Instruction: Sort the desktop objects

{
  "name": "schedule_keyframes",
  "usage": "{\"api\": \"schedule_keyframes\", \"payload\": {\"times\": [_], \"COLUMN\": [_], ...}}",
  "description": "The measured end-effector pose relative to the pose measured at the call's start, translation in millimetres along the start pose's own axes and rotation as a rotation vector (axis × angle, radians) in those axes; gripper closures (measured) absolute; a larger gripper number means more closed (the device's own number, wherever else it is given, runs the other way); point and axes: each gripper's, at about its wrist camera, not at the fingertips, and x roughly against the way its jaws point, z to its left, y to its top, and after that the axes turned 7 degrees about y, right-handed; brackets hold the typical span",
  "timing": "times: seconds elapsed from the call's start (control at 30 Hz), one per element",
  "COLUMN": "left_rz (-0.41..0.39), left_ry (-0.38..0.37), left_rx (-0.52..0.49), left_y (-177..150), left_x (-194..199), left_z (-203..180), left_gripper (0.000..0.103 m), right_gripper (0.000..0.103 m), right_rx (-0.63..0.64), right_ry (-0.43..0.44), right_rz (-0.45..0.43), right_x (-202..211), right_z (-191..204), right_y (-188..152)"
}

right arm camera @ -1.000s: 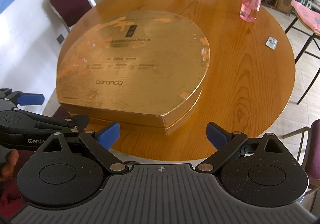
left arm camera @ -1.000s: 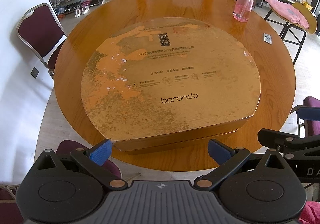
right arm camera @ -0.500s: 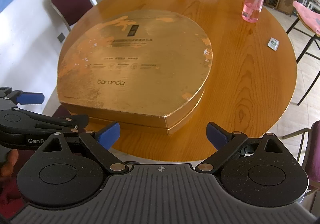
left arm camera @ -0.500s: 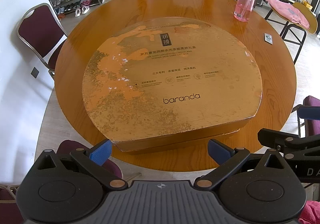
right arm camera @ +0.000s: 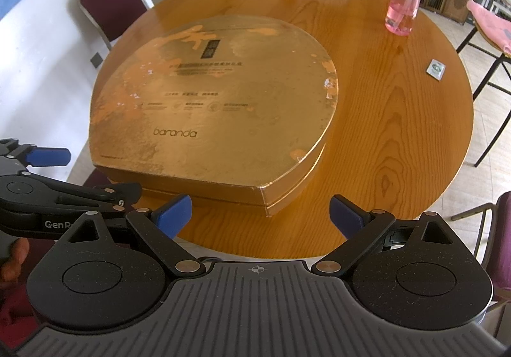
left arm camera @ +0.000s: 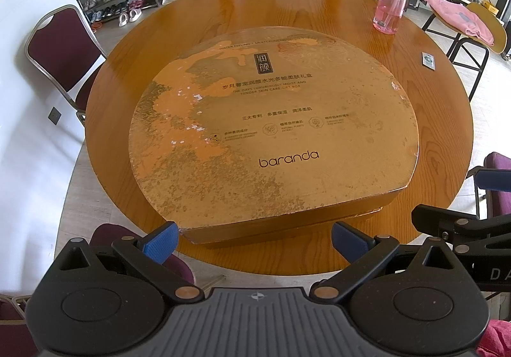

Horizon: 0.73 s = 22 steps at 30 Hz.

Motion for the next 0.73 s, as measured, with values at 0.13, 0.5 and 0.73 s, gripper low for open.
{"api": "schedule_keyframes", "payload": {"times": [0.13, 0.5, 0.73], "left_rz": [0.001, 0.006, -0.001], "left_ry": [0.000, 0.002, -0.026], "left_rx": [0.002, 0.004, 0.023], "left_y": [0.7, 2.6, 3.6], "left_x": [-0.9, -2.4, -3.3], "left_z": [-0.2, -2.2, -2.8], "left_gripper": [0.002, 0.002, 0.002], "right_gripper": [0.007, 0.007, 0.007], "right_rx": [-0.001, 0.000, -0.010], "right_ry": [0.002, 0.003, 0.017], "right_rz": [0.001, 0.001, -0.003], "right_x": [-0.9, -2.1, -2.8], "right_z": [-0.9, -4.4, -8.6], "right_y": [1.3, 2.2, 2.9]}}
